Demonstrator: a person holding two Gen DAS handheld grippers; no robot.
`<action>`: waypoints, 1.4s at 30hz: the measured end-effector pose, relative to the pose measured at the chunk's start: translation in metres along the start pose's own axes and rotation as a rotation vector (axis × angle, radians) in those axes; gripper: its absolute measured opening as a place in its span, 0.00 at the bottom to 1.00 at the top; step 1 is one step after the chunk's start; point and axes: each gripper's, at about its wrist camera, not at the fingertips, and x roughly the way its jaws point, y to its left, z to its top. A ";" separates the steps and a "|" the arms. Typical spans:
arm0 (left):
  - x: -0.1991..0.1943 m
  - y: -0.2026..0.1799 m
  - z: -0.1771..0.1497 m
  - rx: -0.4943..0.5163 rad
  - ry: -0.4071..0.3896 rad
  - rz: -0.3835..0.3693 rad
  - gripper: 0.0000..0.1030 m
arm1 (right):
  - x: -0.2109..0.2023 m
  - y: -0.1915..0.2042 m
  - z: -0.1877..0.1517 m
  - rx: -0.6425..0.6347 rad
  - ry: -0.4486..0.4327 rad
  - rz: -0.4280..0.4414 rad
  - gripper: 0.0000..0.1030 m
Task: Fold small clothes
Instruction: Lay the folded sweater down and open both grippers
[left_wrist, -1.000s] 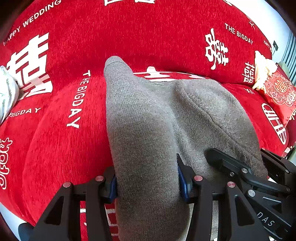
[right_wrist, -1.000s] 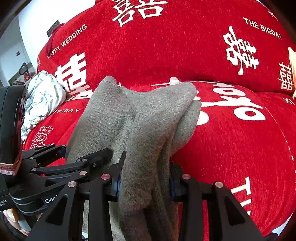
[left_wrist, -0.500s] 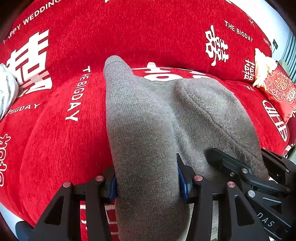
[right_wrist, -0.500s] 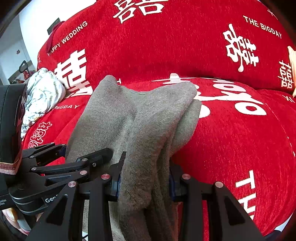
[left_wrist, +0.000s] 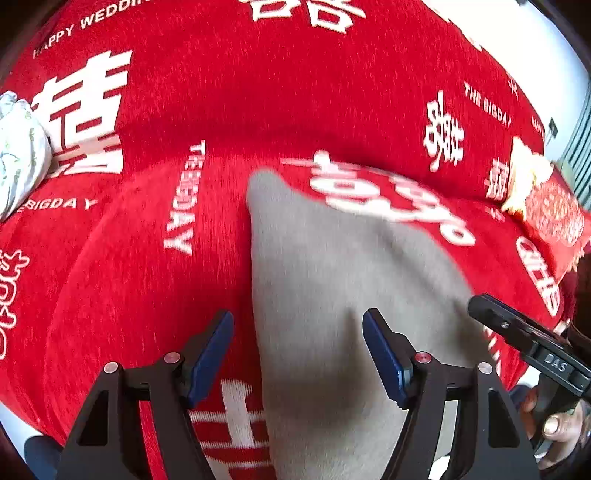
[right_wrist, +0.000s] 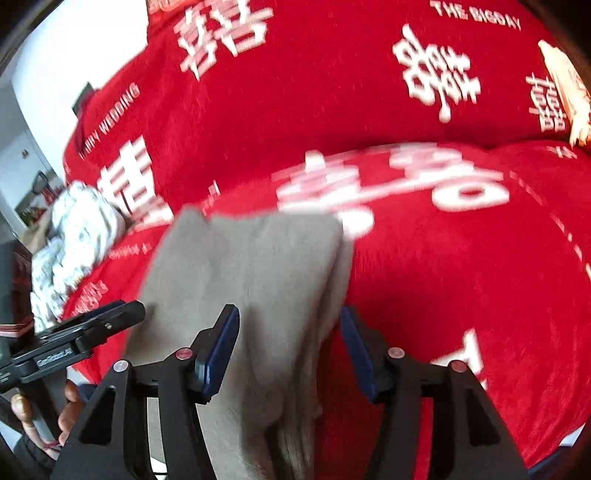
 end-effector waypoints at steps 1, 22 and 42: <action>0.002 0.001 0.007 -0.003 0.004 0.009 0.71 | -0.003 0.002 0.006 -0.006 -0.014 0.015 0.60; 0.027 -0.014 0.005 0.110 0.073 0.179 0.72 | 0.008 0.038 -0.004 -0.139 0.112 0.150 0.66; -0.024 -0.014 -0.065 0.135 0.011 0.175 0.73 | -0.021 0.052 -0.088 -0.290 0.127 -0.041 0.72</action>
